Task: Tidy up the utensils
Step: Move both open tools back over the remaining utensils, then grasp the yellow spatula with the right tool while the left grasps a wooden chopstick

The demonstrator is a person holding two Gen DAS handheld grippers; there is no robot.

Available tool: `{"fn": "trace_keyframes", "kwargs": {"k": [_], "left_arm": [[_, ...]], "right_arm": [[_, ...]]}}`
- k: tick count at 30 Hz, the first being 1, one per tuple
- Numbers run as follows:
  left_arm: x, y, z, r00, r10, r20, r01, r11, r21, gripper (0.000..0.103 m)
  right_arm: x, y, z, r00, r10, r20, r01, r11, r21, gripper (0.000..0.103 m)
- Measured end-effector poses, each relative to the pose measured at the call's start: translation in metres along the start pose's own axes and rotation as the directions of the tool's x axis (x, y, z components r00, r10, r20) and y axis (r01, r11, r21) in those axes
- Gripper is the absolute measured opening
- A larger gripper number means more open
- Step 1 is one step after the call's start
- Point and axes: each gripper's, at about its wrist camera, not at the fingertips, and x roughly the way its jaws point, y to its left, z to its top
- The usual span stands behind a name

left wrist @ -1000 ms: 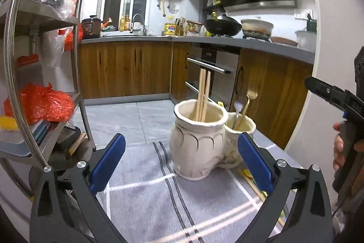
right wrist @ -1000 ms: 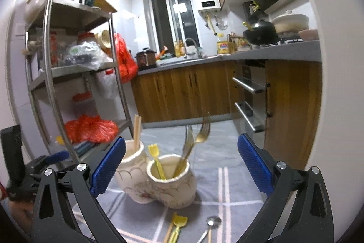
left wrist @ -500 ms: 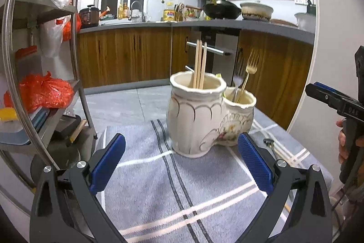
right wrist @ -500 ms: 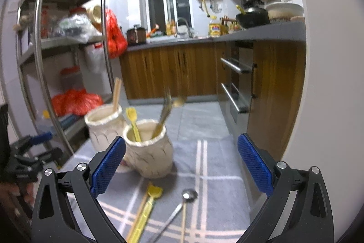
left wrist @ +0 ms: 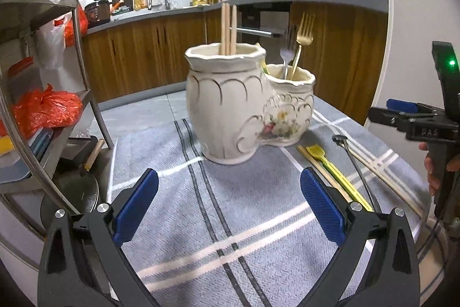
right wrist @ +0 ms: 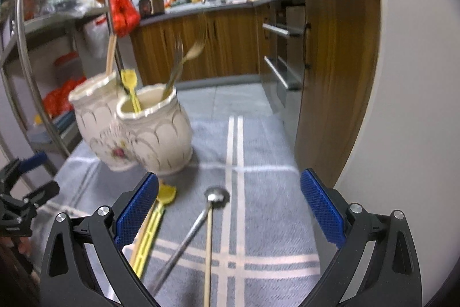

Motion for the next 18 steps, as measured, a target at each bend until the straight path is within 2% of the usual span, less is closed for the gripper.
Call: {"fn": "trace_keyframes", "kwargs": {"k": [6, 12, 15, 18], "left_arm": [[0.006, -0.003, -0.006, 0.999, -0.012, -0.030, 0.013, 1.000, 0.008, 0.097], [0.007, -0.003, -0.008, 0.999, -0.023, -0.041, 0.023, 1.000, 0.002, 0.097], [0.006, -0.002, -0.008, 0.999, -0.026, -0.040, 0.026, 1.000, -0.002, 0.097], [0.006, -0.002, -0.008, 0.999, -0.028, -0.041, 0.028, 1.000, -0.004, 0.097]], "right_arm": [[0.011, 0.012, -0.010, 0.998, 0.019, -0.060, -0.020, 1.000, -0.014, 0.098], [0.017, 0.037, -0.013, 0.989, 0.084, -0.125, -0.093, 0.993, -0.066, 0.093], [0.022, 0.052, -0.018, 0.982, 0.095, -0.164, -0.114, 0.987, -0.110, 0.083], [0.027, 0.061, -0.023, 0.975, 0.100, -0.199, -0.128, 0.983, -0.132, 0.066]]}}
